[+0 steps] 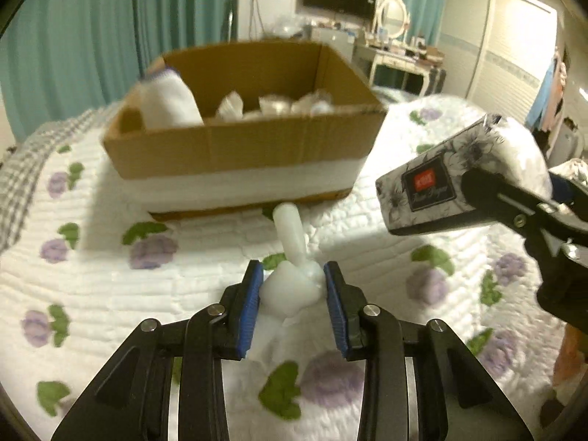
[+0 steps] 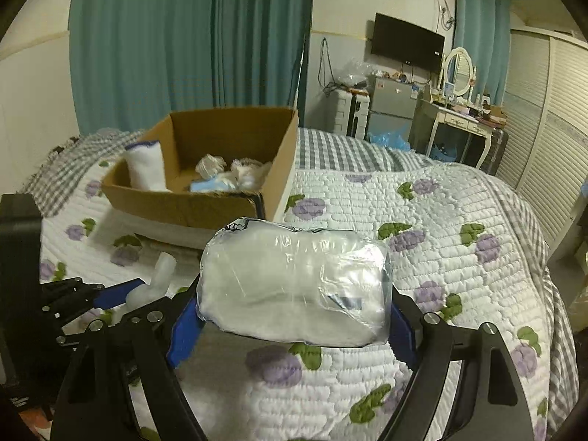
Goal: Organize soft objects
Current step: 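Carry the wrapped pack and white piece into the box and release both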
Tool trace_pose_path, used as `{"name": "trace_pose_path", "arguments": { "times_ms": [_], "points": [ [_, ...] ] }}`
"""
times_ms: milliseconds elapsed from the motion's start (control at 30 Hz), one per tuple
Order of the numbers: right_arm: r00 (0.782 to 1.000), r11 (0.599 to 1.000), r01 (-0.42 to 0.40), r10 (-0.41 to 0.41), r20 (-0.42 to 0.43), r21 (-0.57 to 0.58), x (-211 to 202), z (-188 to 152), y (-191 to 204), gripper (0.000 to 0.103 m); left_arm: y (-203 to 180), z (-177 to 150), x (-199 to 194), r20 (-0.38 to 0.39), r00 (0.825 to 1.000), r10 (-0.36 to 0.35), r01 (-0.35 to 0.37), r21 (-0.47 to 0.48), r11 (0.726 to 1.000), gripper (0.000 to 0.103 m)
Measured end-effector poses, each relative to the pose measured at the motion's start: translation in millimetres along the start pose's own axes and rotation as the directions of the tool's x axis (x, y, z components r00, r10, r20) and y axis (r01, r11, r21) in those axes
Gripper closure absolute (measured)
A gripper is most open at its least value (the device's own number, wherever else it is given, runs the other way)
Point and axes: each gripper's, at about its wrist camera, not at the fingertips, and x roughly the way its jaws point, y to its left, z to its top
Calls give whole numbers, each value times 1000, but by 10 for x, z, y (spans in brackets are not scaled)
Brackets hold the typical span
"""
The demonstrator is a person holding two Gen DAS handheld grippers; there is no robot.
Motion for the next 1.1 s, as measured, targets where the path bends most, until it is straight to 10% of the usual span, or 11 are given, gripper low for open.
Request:
{"name": "trace_pose_path", "arguments": {
  "times_ms": [633, 1100],
  "points": [
    [970, 999, -51, 46, 240, 14, -1333, 528, 254, 20, 31, 492, -1316, 265, 963, 59, -78, 61, 995, 70],
    [950, 991, -136, 134, 281, -14, -657, 1285, 411, 20, 411, 1391, -534, 284, 954, 98, -138, 125, 982, 66]
  ]
}}
